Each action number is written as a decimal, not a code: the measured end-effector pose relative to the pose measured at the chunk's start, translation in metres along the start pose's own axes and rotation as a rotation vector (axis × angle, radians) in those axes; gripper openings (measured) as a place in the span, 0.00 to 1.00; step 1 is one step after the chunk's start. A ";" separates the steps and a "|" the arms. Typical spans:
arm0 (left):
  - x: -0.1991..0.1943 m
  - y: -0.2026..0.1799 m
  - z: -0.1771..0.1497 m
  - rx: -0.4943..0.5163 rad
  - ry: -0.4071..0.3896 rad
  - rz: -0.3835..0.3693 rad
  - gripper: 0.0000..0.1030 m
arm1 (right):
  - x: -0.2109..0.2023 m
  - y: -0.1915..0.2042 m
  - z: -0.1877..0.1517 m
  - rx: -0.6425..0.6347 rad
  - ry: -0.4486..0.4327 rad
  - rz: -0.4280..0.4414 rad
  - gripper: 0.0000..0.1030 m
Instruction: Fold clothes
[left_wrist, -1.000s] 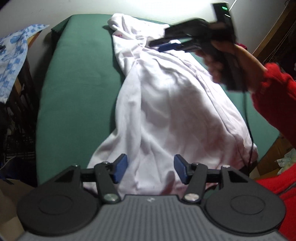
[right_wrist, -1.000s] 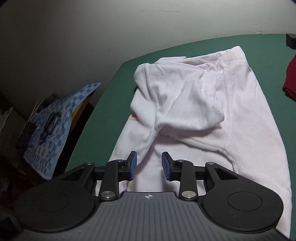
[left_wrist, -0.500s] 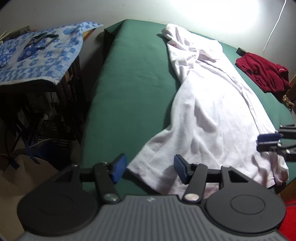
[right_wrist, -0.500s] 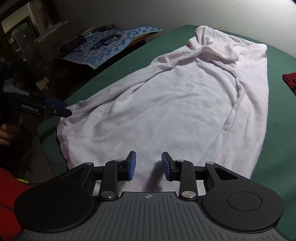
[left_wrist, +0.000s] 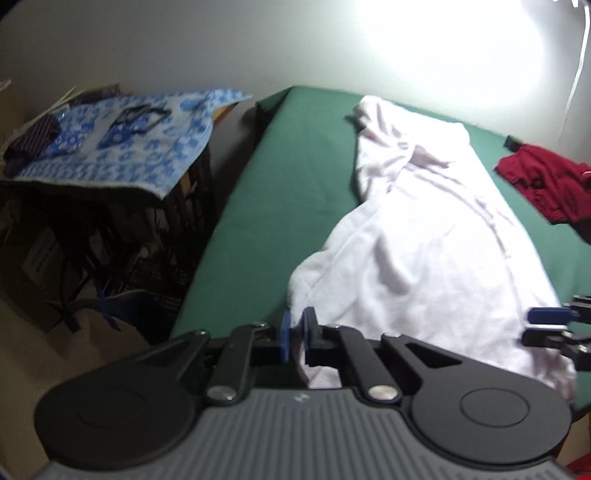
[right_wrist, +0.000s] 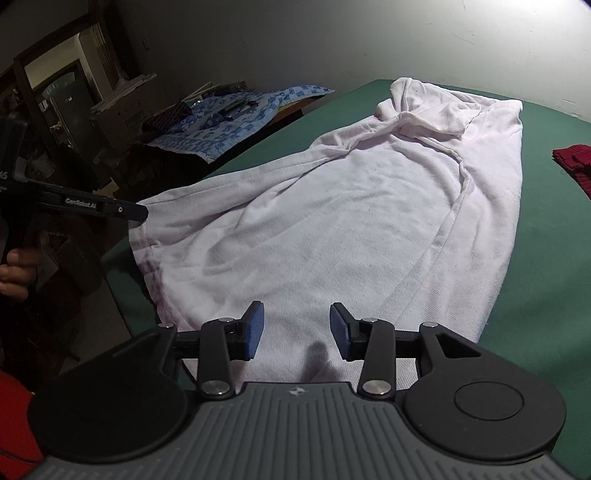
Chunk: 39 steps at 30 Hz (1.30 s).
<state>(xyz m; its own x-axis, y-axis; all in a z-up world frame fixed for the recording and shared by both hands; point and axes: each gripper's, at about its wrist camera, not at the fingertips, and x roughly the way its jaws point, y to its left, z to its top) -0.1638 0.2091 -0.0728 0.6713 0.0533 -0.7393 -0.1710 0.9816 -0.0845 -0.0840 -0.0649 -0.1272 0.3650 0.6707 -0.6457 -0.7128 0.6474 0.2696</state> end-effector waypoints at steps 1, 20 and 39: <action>-0.005 -0.005 0.001 0.012 -0.010 -0.020 0.01 | 0.001 -0.004 0.004 0.025 -0.006 0.005 0.42; 0.015 -0.084 -0.036 0.455 0.139 -0.383 0.01 | 0.127 -0.086 0.146 0.422 -0.067 -0.133 0.44; 0.037 -0.083 -0.047 0.521 0.266 -0.509 0.03 | 0.182 -0.104 0.180 0.476 -0.141 -0.300 0.07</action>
<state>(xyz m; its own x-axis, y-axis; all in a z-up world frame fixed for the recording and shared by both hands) -0.1587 0.1209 -0.1244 0.3693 -0.4088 -0.8345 0.5181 0.8361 -0.1804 0.1647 0.0550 -0.1443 0.6094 0.4531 -0.6506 -0.2299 0.8864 0.4019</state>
